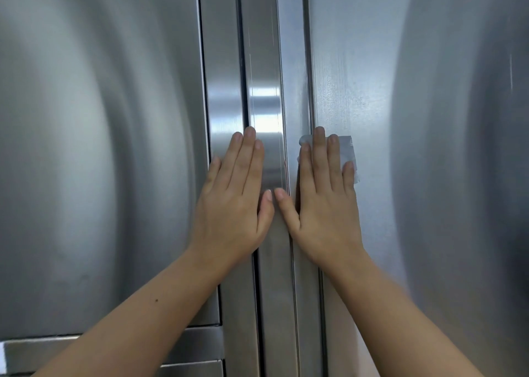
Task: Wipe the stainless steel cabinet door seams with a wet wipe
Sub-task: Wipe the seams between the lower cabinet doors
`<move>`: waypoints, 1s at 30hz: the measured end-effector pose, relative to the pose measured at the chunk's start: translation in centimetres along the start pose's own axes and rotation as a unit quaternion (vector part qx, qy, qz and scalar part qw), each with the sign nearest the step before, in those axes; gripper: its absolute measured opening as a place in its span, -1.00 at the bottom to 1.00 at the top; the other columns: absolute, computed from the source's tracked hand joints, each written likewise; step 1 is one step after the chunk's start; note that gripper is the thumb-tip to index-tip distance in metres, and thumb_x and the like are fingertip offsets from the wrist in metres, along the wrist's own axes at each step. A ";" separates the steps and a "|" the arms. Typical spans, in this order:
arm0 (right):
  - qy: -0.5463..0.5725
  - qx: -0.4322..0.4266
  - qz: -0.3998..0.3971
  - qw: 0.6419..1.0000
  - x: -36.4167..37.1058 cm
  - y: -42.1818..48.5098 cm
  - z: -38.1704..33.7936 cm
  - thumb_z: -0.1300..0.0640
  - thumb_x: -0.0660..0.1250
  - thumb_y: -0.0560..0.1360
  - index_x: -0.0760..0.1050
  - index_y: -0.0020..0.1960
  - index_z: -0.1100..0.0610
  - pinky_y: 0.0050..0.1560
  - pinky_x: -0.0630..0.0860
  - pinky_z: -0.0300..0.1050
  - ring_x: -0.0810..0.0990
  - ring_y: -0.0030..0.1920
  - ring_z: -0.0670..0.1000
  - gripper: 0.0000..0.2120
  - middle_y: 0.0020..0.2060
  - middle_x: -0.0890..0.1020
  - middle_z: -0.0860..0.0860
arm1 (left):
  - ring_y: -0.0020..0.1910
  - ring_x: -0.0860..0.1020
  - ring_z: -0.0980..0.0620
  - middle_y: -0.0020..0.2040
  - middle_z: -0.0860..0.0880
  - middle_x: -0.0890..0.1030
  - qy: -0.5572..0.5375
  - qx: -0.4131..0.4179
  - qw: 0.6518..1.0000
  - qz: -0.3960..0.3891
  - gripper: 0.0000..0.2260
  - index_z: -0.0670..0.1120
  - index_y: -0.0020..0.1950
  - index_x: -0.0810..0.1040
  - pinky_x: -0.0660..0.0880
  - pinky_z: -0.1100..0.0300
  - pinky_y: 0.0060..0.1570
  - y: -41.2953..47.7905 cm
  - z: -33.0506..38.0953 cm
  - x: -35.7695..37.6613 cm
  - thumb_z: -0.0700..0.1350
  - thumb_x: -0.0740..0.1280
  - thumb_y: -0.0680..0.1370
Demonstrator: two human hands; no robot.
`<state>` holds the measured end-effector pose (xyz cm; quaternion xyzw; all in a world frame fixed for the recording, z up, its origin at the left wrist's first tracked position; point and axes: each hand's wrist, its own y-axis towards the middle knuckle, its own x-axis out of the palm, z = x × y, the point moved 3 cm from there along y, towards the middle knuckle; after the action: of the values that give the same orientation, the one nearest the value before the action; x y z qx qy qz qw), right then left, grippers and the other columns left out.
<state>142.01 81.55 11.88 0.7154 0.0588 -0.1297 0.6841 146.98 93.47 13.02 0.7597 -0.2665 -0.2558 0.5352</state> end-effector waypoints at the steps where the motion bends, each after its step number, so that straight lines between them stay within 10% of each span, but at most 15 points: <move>1: -0.002 0.000 -0.001 1.000 0.1 -0.5 0.0 -0.22 -0.13 0.55 -0.06 0.53 0.20 0.42 -0.37 -0.10 -0.25 0.50 0.03 -0.31 0.49 -0.20 0.03 | 0.47 0.08 -0.05 0.48 -0.14 0.11 -0.001 0.000 1.000 -0.002 -0.46 -0.25 0.46 0.17 0.03 0.05 0.41 -0.3 0.1 0.0 -0.06 0.11 0.52; 23: -0.068 0.031 -0.066 0.995 2.2 -11.7 0.0 -0.18 -0.15 0.57 0.12 0.47 0.28 0.40 0.04 0.17 -0.03 0.48 0.14 -0.33 0.47 0.02 0.19 | 0.47 0.07 -0.03 0.47 -0.16 0.10 -0.004 0.008 0.998 -0.061 -0.46 -0.27 0.45 0.13 0.04 -0.07 0.40 -7.7 2.2 0.4 -0.10 0.08 0.51; 30: -0.013 0.047 -0.066 0.997 1.7 -8.0 -0.4 -0.23 -0.09 0.52 -0.07 0.51 0.24 0.43 -0.31 0.04 -0.28 0.47 0.11 -0.26 0.45 -0.23 0.10 | 0.47 0.03 -0.01 0.47 -0.14 0.08 -0.012 0.005 0.998 -0.062 -0.47 -0.27 0.45 0.11 0.02 -0.06 0.41 -8.1 2.2 0.4 -0.10 0.08 0.52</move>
<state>141.56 82.29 3.70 0.7394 0.0908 -0.1865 0.6406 146.84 94.01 4.63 0.7746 -0.2266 -0.2963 0.5108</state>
